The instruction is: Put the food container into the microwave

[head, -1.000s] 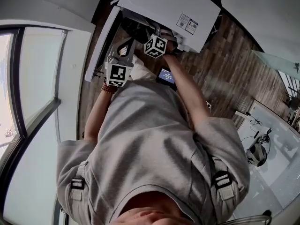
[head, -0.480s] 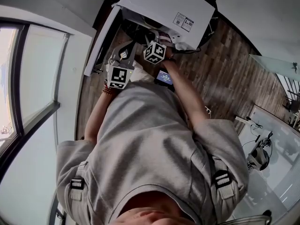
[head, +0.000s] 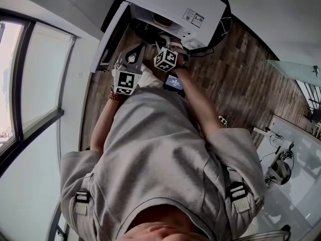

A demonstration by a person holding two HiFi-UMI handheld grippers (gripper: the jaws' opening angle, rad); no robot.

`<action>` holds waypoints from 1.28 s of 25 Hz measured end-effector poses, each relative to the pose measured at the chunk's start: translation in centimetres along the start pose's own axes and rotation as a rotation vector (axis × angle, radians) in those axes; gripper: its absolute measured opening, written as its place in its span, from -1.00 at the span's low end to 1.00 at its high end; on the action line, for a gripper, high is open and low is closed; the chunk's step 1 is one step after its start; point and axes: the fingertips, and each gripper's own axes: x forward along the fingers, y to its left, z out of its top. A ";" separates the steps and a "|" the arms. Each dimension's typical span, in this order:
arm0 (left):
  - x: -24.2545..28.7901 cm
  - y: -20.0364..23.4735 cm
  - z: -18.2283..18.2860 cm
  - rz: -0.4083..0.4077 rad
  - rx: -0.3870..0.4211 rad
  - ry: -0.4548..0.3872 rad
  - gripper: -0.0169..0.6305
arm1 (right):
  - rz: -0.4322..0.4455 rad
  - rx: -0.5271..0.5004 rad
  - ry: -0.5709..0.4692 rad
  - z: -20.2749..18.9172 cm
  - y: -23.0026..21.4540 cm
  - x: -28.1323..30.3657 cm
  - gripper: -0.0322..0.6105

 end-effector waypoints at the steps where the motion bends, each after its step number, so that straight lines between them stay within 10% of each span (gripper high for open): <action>1: -0.1 -0.1 0.1 0.001 0.001 -0.002 -0.95 | -0.001 0.002 0.000 -0.1 0.1 -0.2 -0.60; 32: -3.6 -3.4 0.8 -0.023 0.026 -0.011 -0.95 | -0.002 -0.059 -0.026 0.1 2.9 -4.3 -0.60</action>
